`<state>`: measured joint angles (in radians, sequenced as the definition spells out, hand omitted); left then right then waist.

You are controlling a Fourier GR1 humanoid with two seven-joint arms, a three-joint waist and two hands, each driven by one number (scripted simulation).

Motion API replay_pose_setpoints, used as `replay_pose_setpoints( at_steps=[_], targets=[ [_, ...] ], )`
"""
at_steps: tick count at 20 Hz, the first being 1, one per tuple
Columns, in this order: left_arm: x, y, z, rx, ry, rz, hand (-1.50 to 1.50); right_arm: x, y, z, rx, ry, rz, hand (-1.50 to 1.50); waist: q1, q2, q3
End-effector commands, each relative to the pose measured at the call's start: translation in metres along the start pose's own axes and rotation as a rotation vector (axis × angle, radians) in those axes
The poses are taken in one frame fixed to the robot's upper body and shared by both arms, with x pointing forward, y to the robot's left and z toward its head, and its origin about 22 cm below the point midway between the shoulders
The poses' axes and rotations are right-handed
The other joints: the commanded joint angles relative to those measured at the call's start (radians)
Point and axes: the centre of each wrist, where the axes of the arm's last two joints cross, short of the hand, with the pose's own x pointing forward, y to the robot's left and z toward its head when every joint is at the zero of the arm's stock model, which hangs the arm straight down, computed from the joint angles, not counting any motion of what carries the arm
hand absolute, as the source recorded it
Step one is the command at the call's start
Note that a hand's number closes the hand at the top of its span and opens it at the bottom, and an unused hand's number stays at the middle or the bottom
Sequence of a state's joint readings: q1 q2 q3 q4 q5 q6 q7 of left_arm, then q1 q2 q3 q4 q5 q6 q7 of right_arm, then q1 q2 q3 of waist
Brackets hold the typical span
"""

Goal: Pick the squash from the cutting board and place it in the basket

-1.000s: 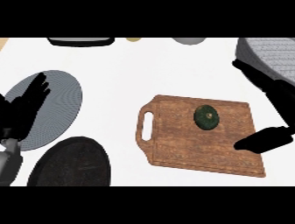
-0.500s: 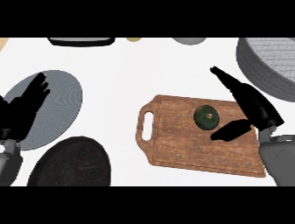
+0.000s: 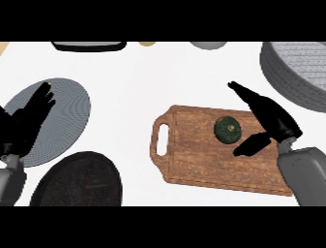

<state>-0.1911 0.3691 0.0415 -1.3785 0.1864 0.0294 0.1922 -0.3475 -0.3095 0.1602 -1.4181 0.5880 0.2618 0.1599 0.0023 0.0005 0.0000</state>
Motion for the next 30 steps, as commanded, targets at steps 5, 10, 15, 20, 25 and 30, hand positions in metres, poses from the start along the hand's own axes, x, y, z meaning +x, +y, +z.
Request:
replay_pose_setpoints(
  at_steps=[5, 10, 15, 20, 25, 30],
  targets=[
    [-0.002, -0.008, -0.004, 0.028, -0.001, -0.007, 0.00, -0.015, 0.002, 0.007, 0.016, -0.017, -0.017, -1.50, -0.002, -0.001, 0.000],
    [0.000, -0.003, 0.006, 0.010, 0.008, 0.005, 0.00, -0.026, 0.002, 0.023, 0.049, -0.096, -0.062, -1.50, -0.002, -0.002, 0.000],
    [0.017, -0.019, -0.011, 0.007, -0.016, 0.006, 0.00, -0.019, 0.013, 0.016, 0.061, -0.079, -0.009, -1.50, -0.003, -0.001, 0.000],
    [0.016, 0.001, -0.015, -0.005, 0.006, -0.001, 0.00, -0.018, 0.028, 0.014, 0.046, -0.037, 0.030, -1.50, -0.003, 0.000, 0.000],
    [-0.008, 0.016, -0.006, 0.010, -0.009, 0.000, 0.00, -0.009, 0.040, 0.017, 0.038, -0.005, 0.059, -1.50, -0.005, -0.001, 0.000],
    [-0.004, -0.011, 0.006, 0.011, -0.008, 0.004, 0.00, -0.012, 0.048, -0.010, 0.102, -0.032, 0.195, 1.50, 0.001, 0.000, 0.000]
  ],
)
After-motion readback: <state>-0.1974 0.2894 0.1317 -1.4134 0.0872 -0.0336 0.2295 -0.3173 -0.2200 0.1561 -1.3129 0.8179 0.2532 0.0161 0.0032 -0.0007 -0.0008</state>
